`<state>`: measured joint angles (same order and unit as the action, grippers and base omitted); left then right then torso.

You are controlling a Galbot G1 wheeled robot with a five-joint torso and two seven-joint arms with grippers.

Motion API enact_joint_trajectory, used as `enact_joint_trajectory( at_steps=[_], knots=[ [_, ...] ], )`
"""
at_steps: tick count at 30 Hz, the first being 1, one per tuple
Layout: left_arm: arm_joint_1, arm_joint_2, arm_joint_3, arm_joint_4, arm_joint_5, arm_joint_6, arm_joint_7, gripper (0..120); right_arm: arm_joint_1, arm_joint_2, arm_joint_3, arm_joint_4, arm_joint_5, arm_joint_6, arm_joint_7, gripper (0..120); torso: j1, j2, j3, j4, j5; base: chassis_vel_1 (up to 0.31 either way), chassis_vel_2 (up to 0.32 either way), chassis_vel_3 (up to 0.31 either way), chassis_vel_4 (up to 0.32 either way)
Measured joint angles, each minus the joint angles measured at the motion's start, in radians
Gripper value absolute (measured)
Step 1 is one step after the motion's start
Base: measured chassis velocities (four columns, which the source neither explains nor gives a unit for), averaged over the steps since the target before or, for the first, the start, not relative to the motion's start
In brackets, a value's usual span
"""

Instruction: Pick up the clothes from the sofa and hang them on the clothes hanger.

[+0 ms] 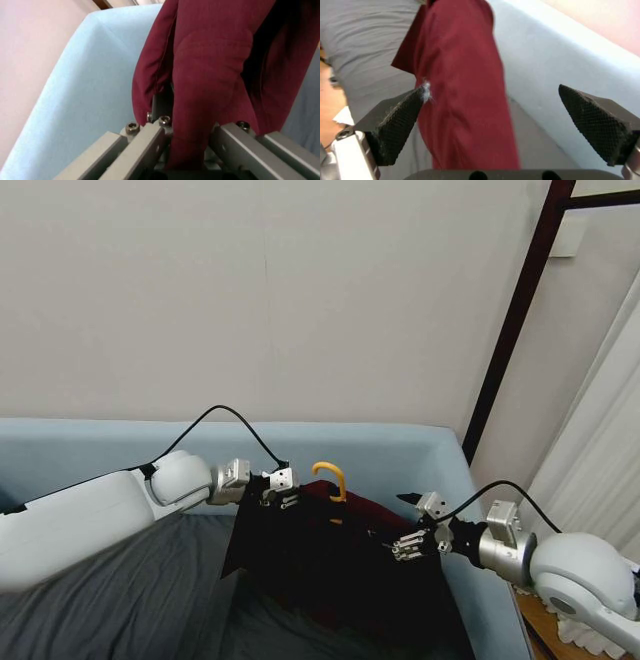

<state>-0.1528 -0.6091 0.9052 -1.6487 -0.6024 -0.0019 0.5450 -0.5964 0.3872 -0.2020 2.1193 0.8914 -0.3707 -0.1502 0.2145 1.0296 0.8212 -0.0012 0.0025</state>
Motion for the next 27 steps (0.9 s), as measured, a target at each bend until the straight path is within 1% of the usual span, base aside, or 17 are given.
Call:
enact_joint_trajectory(
  at_steps=[2, 7, 8, 9, 10, 11, 13, 15, 17, 19, 20, 24, 25, 27],
  knots=[
    [0.007, 0.000, -0.002, -0.002, 0.001, 0.000, 0.001, 0, 0.031, 0.014, -0.045, -0.004, -0.001, -0.010, -0.005, 100, 0.000, 0.000, 0.000, -0.0001, -0.0001, 0.000, 0.000, 0.000, 0.000],
    [0.011, 0.002, -0.008, -0.001, 0.007, -0.002, 0.009, 0, 0.050, 0.029, -0.082, -0.006, -0.018, -0.016, -0.007, 100, 0.000, 0.000, 0.000, -0.0002, 0.0002, 0.000, 0.000, 0.000, 0.000],
    [0.012, 0.004, -0.009, -0.001, 0.010, -0.004, 0.013, 0, 0.057, 0.036, -0.092, -0.007, -0.021, -0.020, -0.005, 93, 0.000, 0.000, 0.000, -0.0003, 0.0000, 0.000, 0.000, 0.000, 0.000],
    [0.014, 0.007, -0.009, -0.002, 0.015, -0.008, 0.016, 0, 0.063, 0.041, -0.098, -0.008, -0.021, -0.023, 0.000, 88, 0.000, 0.000, 0.000, -0.0002, 0.0001, 0.000, 0.000, 0.000, 0.000],
    [0.017, 0.009, -0.013, -0.003, 0.020, -0.012, 0.018, 0, 0.066, 0.041, -0.102, -0.009, -0.021, -0.023, 0.002, 86, 0.000, 0.000, 0.000, -0.0001, 0.0001, 0.000, 0.000, 0.000, 0.000],
    [0.017, 0.009, -0.013, -0.003, 0.020, -0.012, 0.018, 0, 0.066, 0.041, -0.102, -0.009, -0.021, -0.023, 0.002, 86, 0.000, 0.000, 0.000, -0.0001, 0.0001, 0.000, 0.000, 0.000, 0.000],
    [0.047, 0.013, -0.044, -0.010, 0.053, -0.028, 0.033, 0, 0.068, 0.034, -0.111, -0.004, -0.021, -0.016, 0.001, 74, 0.000, 0.000, 0.000, -0.0004, 0.0001, 0.000, 0.000, 0.000, 0.000],
    [0.056, 0.015, -0.047, -0.012, 0.057, -0.030, 0.035, 0, 0.065, 0.032, -0.111, 0.000, -0.022, -0.014, -0.003, 72, 0.000, 0.000, 0.000, -0.0004, 0.0000, 0.000, 0.000, 0.000, 0.000],
    [0.066, 0.020, -0.048, -0.013, 0.068, -0.034, 0.038, 0, 0.052, 0.031, -0.109, 0.006, -0.025, -0.010, -0.008, 61, 0.000, 0.000, 0.000, -0.0002, 0.0000, 0.000, 0.000, 0.000, 0.000],
    [0.056, 0.024, -0.040, -0.017, 0.074, -0.042, 0.042, 0, 0.033, 0.030, -0.101, 0.014, -0.037, -0.001, -0.009, 52, 0.000, 0.000, 0.000, 0.0000, -0.0003, 0.000, 0.000, 0.000, 0.000],
    [0.056, 0.024, -0.040, -0.017, 0.074, -0.042, 0.042, 0, 0.033, 0.030, -0.101, 0.014, -0.037, -0.001, -0.009, 52, 0.000, 0.000, 0.000, 0.0000, -0.0003, 0.000, 0.000, 0.000, 0.000],
    [0.012, 0.018, -0.018, -0.019, 0.074, -0.051, 0.051, 0, 0.009, 0.024, -0.083, 0.028, -0.046, 0.010, -0.009, 35, 0.000, 0.000, 0.000, -0.0004, 0.0003, 0.000, 0.000, 0.000, 0.000],
    [0.012, 0.018, -0.018, -0.019, 0.074, -0.051, 0.051, 0, 0.009, 0.024, -0.083, 0.028, -0.046, 0.010, -0.009, 35, 0.000, 0.000, 0.000, -0.0004, 0.0003, 0.000, 0.000, 0.000, 0.000],
    [0.009, 0.013, -0.018, -0.019, 0.072, -0.051, 0.052, 0, 0.005, 0.018, -0.072, 0.031, -0.046, 0.011, -0.016, 26, 0.000, 0.000, 0.000, -0.0004, 0.0001, 0.000, 0.000, 0.000, 0.000]
  ],
)
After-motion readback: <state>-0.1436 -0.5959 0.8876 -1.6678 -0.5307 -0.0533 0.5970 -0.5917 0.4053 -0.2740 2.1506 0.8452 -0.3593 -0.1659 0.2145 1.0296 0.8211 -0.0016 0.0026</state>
